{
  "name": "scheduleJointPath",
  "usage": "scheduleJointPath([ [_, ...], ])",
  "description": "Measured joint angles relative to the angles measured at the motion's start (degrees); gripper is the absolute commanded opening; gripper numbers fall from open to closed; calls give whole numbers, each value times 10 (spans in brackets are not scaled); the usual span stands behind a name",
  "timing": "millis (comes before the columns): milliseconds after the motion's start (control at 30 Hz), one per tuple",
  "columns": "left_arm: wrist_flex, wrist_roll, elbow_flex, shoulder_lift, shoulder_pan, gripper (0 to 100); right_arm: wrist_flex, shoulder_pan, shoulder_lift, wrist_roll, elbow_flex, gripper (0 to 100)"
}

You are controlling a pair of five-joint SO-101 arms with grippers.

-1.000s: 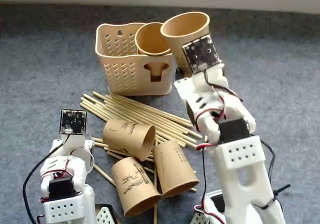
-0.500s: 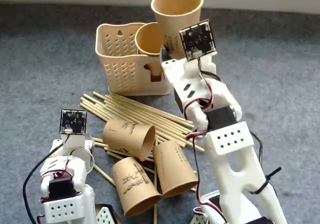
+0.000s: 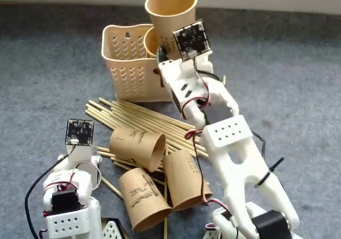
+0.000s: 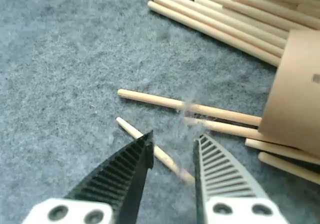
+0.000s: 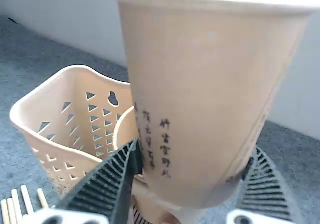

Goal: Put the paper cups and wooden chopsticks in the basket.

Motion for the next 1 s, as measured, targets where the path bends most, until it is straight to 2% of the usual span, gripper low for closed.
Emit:
scheduleJointPath([
  [100, 23, 0, 0, 0, 0, 104, -14, 0, 8, 0, 0, 228],
  [200, 36, 0, 0, 0, 0, 0, -15, 0, 9, 0, 0, 228],
  [367, 36, 0, 0, 0, 0, 53, -15, 0, 9, 0, 0, 228],
  [567, 36, 0, 0, 0, 0, 53, -15, 0, 9, 0, 0, 229],
  [800, 37, 0, 0, 0, 0, 53, -17, -13, 9, -4, 0, 289],
  [1000, 37, 0, 0, 0, 0, 53, -17, -21, 11, -36, 0, 293],
])
